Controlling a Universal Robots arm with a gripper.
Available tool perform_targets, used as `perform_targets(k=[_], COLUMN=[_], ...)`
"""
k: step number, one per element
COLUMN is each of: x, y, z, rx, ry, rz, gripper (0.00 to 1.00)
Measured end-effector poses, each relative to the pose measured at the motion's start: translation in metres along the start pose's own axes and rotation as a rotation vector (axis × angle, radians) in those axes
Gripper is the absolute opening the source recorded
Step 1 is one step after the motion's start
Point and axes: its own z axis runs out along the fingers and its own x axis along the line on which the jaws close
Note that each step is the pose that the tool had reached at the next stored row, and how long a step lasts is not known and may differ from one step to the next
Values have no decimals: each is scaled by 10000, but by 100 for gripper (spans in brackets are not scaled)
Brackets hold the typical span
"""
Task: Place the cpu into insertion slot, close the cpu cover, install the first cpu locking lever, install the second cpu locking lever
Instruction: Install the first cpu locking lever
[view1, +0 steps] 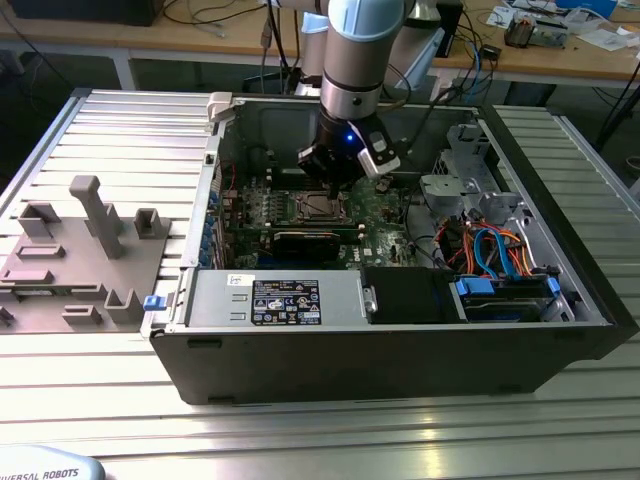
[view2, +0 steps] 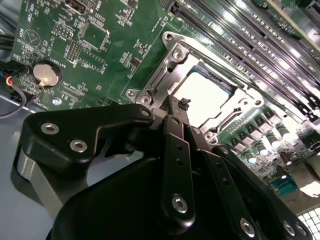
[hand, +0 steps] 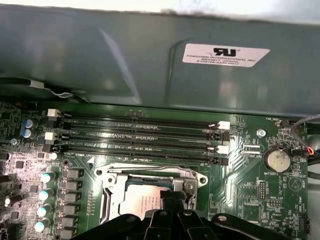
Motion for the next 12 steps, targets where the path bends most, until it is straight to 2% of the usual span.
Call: perform_targets(k=[6, 12], x=[4, 11], y=[-43, -148], z=[-13, -28], rx=[2, 3], ry=[1, 1], rz=[1, 1], gripper=[11, 11])
